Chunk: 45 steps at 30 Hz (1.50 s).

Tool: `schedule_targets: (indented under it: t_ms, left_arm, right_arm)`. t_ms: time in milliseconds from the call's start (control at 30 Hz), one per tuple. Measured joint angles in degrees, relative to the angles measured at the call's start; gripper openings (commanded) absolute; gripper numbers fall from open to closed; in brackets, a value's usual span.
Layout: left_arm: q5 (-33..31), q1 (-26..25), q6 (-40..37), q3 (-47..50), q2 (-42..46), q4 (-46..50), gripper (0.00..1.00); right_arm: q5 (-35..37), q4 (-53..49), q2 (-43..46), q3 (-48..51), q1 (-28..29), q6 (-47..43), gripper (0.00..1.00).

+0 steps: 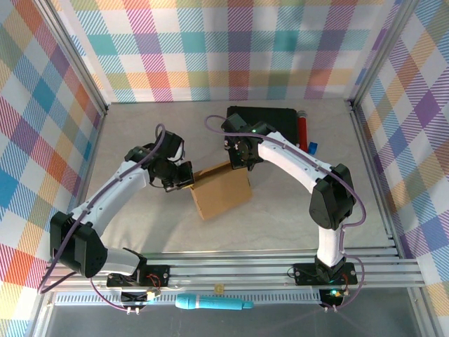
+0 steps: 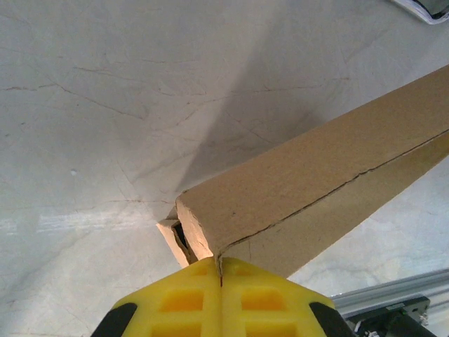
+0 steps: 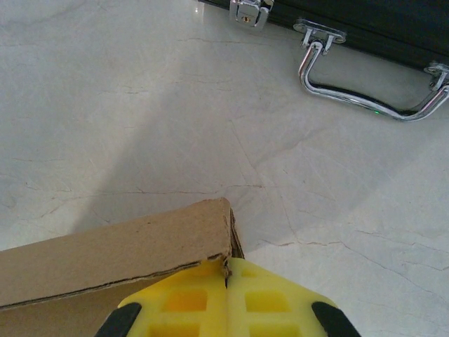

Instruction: Fold the paper box

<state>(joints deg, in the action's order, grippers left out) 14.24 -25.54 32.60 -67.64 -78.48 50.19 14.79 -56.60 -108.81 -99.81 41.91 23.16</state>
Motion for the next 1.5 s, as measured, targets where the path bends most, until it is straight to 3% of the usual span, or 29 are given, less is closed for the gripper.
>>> schedule_targets:
  t_ms: [1033,1133,1500]
  left_arm:
    - [-14.32,-9.99,-4.81,10.93,9.07,-8.74,0.0]
    - [-16.68,-11.41,-5.01,11.3,9.44,-9.01,0.0]
    - [-25.46,-14.99,-4.81,11.69,9.49,-9.66,0.0]
  right_arm:
    - [-1.51,1.7,1.4,2.34,-0.04,1.9,0.0]
    - [-1.84,1.66,1.6,2.45,-0.07,1.97,0.03]
    - [-7.34,0.74,5.38,4.57,-0.04,5.46,0.37]
